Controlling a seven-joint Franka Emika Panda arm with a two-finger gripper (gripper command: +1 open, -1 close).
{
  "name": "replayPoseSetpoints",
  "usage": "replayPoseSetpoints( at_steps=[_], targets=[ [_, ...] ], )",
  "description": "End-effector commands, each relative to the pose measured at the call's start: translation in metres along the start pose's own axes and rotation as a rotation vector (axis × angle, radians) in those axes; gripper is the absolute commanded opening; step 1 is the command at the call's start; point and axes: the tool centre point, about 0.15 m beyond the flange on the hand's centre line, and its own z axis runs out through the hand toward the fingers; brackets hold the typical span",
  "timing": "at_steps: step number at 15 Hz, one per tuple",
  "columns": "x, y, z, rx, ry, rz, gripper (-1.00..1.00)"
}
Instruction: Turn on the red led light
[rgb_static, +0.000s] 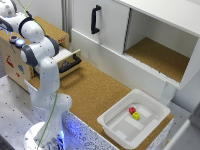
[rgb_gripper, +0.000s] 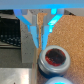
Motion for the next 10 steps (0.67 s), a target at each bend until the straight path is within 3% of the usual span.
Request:
replayPoseSetpoints(
  at_steps=[1,5,10],
  targets=[
    [0.043,0.02,0.008,-0.024,-0.226,0.042,-1.0],
    [0.04,0.039,0.022,-0.038,-0.23,0.055,-1.0],
    [0.036,0.045,0.053,-0.058,-0.287,0.022,-1.0]
  ],
)
